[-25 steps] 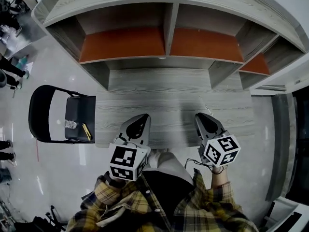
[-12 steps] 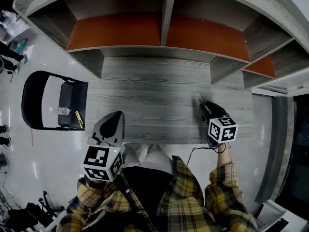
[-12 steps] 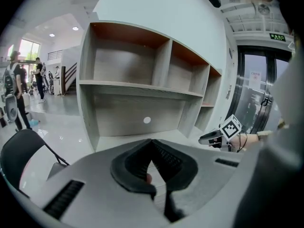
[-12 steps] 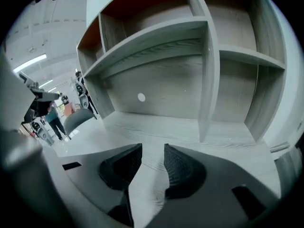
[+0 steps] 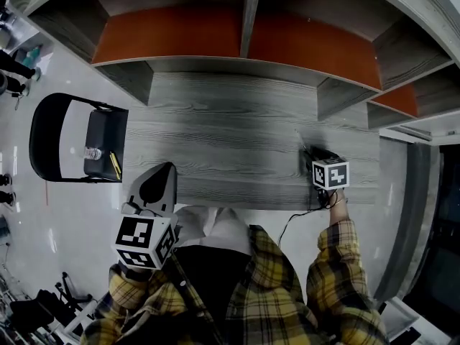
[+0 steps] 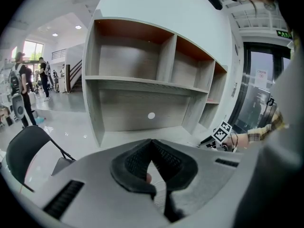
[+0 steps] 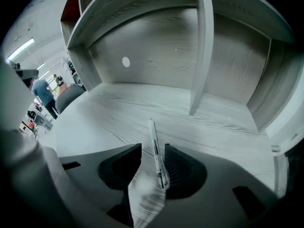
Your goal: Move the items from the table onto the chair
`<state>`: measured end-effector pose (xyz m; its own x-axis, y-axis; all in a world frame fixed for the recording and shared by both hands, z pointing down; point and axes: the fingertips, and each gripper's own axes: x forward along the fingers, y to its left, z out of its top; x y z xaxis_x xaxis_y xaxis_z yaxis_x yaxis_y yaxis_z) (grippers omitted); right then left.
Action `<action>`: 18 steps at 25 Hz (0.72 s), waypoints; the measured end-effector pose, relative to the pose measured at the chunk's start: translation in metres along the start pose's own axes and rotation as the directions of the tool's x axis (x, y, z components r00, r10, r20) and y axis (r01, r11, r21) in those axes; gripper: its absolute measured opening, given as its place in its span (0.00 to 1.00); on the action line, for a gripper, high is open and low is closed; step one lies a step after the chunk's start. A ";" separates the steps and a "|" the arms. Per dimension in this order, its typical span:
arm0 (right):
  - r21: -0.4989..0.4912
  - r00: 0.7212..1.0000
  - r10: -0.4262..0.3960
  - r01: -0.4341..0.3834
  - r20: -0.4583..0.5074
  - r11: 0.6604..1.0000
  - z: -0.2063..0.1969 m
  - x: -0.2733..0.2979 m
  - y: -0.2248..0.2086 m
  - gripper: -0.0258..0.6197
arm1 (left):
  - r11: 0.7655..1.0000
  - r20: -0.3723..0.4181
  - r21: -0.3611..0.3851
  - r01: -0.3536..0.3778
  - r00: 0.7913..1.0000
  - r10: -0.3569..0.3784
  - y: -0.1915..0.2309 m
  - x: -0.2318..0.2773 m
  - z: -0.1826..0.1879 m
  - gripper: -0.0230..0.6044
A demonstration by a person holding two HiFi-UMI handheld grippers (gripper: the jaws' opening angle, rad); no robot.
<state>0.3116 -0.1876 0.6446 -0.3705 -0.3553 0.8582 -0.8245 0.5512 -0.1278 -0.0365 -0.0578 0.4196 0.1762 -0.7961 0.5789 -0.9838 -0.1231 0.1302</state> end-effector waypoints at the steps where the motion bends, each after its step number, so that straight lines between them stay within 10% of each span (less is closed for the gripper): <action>1: -0.003 1.000 0.001 -0.001 -0.013 1.000 -0.003 0.003 -0.001 0.26 | 1.000 -0.002 -0.001 -0.002 1.000 0.002 0.000 0.000 -0.001 0.04; 18: -0.048 0.996 -0.051 0.048 -0.078 0.998 -0.017 0.017 -0.009 0.14 | 1.000 0.010 -0.025 -0.016 1.000 0.017 -0.008 -0.004 -0.007 0.04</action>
<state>0.3205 -0.1854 0.6687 -0.2934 -0.3234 0.8996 -0.8196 0.5695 -0.0626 -0.0289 -0.0500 0.4220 0.1596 -0.8036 0.5733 -0.9854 -0.0952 0.1409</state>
